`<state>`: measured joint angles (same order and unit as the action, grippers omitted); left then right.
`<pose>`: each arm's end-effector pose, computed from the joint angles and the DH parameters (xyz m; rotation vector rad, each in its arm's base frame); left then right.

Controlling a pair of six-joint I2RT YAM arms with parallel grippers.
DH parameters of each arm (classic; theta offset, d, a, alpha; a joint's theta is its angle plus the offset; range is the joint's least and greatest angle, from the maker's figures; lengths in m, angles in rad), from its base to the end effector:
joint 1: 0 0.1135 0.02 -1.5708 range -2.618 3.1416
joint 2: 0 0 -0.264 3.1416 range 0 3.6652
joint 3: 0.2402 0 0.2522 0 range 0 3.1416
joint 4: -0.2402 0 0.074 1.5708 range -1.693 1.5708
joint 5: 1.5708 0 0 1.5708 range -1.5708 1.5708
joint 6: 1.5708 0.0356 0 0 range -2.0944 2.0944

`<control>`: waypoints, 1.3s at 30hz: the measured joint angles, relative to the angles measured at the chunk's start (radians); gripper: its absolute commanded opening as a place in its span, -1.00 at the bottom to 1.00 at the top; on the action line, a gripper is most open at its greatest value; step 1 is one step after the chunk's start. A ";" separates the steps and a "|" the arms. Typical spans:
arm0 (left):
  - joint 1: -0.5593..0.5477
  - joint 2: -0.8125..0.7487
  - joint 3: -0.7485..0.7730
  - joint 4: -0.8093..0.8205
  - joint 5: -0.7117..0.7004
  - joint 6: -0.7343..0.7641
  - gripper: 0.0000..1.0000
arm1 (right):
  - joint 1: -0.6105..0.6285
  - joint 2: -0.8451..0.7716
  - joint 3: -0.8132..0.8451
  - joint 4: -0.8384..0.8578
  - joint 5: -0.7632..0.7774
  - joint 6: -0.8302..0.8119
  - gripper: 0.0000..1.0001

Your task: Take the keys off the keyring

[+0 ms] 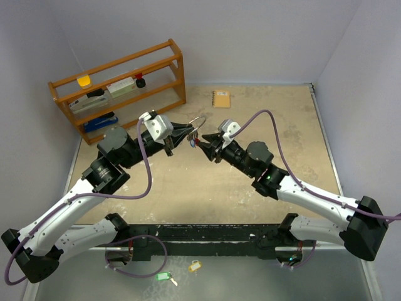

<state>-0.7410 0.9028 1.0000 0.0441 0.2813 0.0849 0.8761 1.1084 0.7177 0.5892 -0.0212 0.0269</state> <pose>0.1421 -0.1434 0.4195 0.8029 1.2399 -0.7367 0.1652 0.1995 0.3336 -0.5996 1.2818 0.7674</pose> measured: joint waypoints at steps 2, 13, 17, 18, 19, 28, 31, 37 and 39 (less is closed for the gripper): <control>0.000 -0.001 0.000 0.000 0.001 -0.004 -1.00 | 0.000 0.000 0.002 0.002 0.000 0.000 -0.31; 0.000 -0.011 -0.001 0.016 0.003 -0.020 -1.00 | 0.000 0.049 0.008 0.052 0.002 -0.004 -0.35; 0.000 -0.011 -0.001 0.022 0.004 -0.022 -1.00 | 0.000 0.063 0.010 0.063 0.002 -0.010 -0.35; 0.000 -0.011 -0.001 0.022 0.004 -0.022 -1.00 | 0.000 0.067 0.014 0.064 0.002 -0.011 -0.35; 0.000 -0.011 -0.002 0.022 0.003 -0.022 -1.00 | 0.000 0.071 0.018 0.064 0.002 -0.012 -0.35; 0.000 -0.010 -0.016 0.023 0.003 -0.022 -1.00 | 0.000 0.078 0.038 0.077 0.001 -0.015 -0.82; 0.000 -0.010 -0.016 0.023 0.003 -0.022 -1.00 | 0.000 0.078 0.040 0.076 0.001 -0.021 -1.00; -0.001 -0.014 -0.017 0.023 -0.013 -0.022 -1.00 | 0.000 0.078 0.040 0.071 0.003 -0.021 -1.00; -0.001 -0.017 -0.017 0.023 -0.025 -0.022 -1.00 | 0.000 0.074 0.040 0.056 0.004 -0.024 -1.00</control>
<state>-0.7422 0.8856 0.9833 0.0666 0.2562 0.0631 0.8761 1.1820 0.7578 0.6453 -0.0170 0.0029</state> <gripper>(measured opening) 0.026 0.025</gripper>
